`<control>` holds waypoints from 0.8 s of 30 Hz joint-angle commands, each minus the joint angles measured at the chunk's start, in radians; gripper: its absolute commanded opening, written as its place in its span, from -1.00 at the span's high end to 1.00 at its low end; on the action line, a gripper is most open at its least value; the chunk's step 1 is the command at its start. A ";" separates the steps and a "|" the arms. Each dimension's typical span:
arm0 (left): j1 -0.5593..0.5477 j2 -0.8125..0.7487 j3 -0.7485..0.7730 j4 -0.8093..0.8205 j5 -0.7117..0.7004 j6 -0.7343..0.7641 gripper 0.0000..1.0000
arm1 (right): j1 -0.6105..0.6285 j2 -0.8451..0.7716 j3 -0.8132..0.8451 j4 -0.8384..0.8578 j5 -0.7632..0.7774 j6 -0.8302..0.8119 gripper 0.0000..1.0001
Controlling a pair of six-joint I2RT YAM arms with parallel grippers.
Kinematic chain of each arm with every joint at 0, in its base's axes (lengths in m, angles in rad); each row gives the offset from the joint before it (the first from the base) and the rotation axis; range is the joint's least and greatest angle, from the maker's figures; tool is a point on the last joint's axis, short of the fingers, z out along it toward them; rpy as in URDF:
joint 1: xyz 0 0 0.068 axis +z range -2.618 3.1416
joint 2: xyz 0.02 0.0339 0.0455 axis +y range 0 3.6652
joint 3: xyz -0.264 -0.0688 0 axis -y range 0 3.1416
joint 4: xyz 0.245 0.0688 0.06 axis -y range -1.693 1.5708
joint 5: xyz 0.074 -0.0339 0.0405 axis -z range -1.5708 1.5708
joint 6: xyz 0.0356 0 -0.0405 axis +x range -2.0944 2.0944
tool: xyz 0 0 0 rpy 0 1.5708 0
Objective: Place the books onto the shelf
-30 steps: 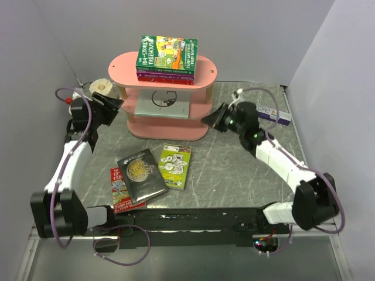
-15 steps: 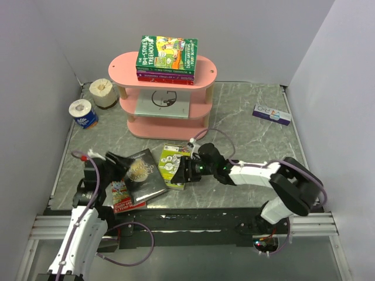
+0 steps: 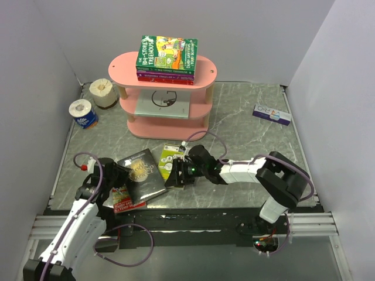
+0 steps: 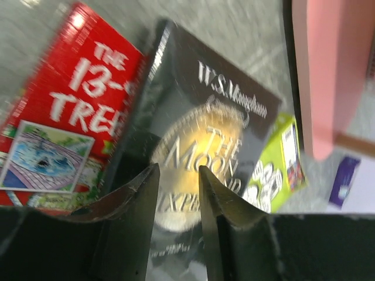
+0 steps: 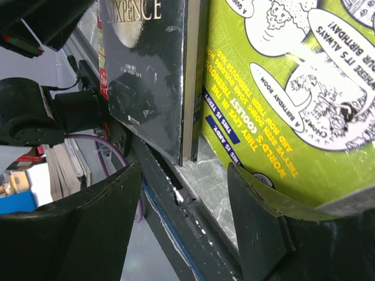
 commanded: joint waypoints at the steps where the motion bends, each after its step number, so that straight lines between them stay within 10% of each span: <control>1: -0.003 0.056 0.002 -0.056 -0.103 -0.061 0.21 | 0.006 0.070 0.041 -0.009 0.020 0.016 -0.37; 19: -0.009 0.064 -0.049 0.021 -0.060 -0.025 0.40 | 0.055 0.234 0.136 -0.028 -0.086 0.113 -0.45; 24: -0.011 0.053 -0.075 0.050 -0.034 -0.025 0.53 | 0.058 0.335 0.098 0.266 -0.210 0.240 -0.43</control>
